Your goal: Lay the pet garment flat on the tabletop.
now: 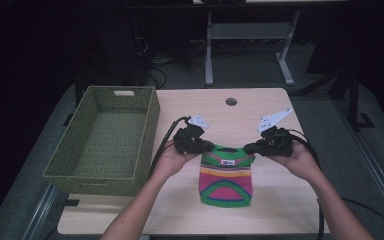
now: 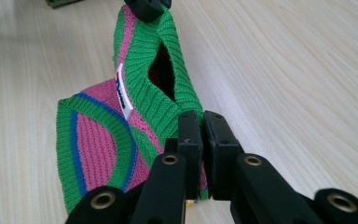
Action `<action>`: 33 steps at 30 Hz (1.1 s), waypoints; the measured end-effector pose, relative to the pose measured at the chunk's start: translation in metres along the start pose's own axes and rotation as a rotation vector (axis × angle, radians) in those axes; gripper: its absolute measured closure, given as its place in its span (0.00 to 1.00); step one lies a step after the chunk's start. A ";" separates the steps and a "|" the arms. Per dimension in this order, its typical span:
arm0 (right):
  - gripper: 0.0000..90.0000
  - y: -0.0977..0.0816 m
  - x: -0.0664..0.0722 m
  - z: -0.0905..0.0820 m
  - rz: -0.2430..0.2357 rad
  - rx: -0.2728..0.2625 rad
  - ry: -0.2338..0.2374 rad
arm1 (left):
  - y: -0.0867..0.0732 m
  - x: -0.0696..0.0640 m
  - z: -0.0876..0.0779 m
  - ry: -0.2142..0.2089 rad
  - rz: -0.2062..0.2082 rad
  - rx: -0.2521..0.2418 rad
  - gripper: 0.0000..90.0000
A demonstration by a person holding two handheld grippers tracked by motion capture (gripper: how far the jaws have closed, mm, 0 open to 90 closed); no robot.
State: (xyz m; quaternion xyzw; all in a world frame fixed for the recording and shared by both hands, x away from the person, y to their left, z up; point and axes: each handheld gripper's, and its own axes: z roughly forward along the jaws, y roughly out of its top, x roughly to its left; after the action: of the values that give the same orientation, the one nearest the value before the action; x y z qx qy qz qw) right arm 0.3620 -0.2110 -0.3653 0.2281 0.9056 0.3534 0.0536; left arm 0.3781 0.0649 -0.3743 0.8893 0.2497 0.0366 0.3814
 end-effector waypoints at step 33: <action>0.95 0.004 -0.044 0.023 0.137 0.001 -0.064 | 0.003 0.045 0.030 0.033 -0.204 -0.077 0.92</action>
State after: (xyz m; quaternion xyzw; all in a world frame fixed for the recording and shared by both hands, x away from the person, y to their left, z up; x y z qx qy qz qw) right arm 0.4091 -0.2143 -0.3822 0.3010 0.8858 0.3485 0.0580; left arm 0.4261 0.0640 -0.3989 0.8432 0.3435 0.0220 0.4128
